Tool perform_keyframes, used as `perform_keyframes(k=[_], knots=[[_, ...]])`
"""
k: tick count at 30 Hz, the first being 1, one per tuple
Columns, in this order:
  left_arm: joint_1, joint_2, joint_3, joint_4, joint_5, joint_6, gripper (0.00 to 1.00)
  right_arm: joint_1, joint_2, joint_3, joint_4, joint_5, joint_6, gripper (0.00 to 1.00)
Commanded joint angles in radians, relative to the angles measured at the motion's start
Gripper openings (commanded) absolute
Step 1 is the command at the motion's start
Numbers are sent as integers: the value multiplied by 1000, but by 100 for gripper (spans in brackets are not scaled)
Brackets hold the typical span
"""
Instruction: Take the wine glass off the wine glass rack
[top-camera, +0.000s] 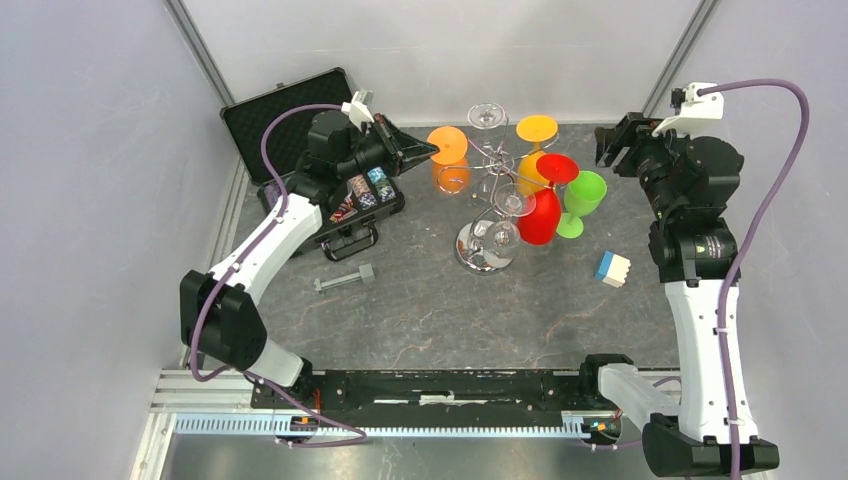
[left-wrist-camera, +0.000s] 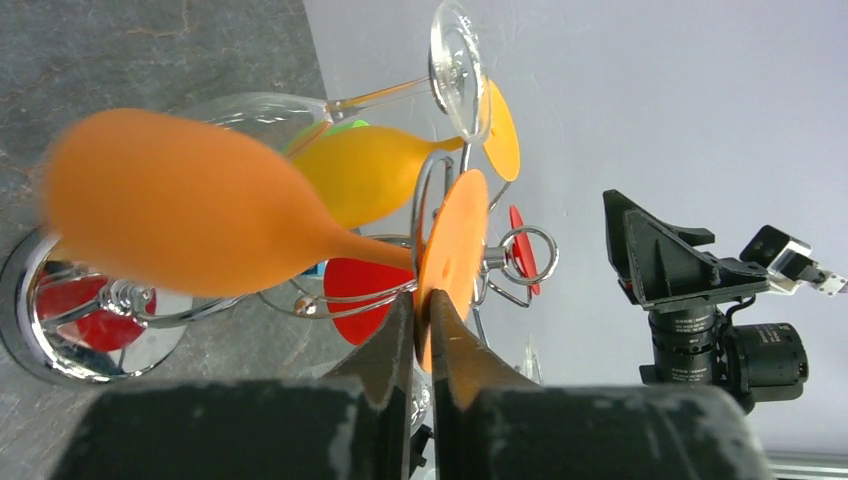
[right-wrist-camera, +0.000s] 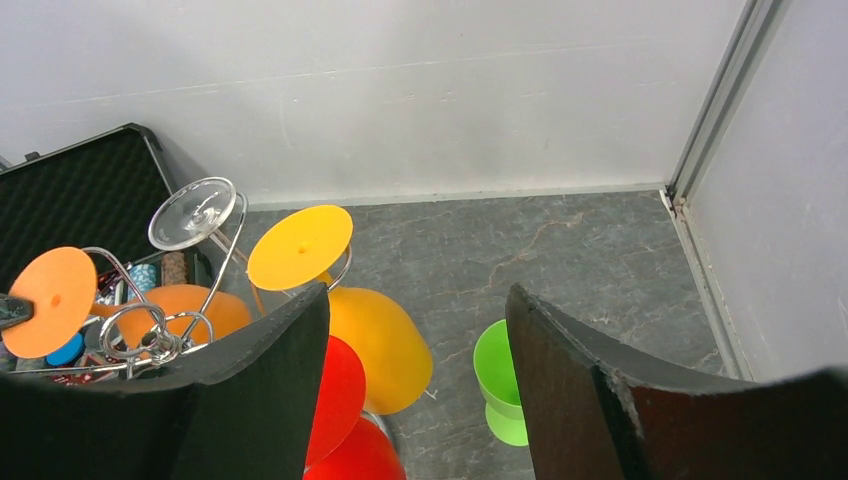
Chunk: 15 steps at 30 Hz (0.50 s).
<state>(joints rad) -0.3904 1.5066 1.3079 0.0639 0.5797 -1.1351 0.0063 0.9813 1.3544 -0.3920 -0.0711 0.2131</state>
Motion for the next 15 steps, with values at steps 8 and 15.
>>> perform_keyframes(k=[8,15], knots=[[1,-34,63,33,1,-58,2,0,-27,-26,61,-3,8,70],[1,-32,90,119,2,-112,2,0,-35,-32,65,1,6,70]])
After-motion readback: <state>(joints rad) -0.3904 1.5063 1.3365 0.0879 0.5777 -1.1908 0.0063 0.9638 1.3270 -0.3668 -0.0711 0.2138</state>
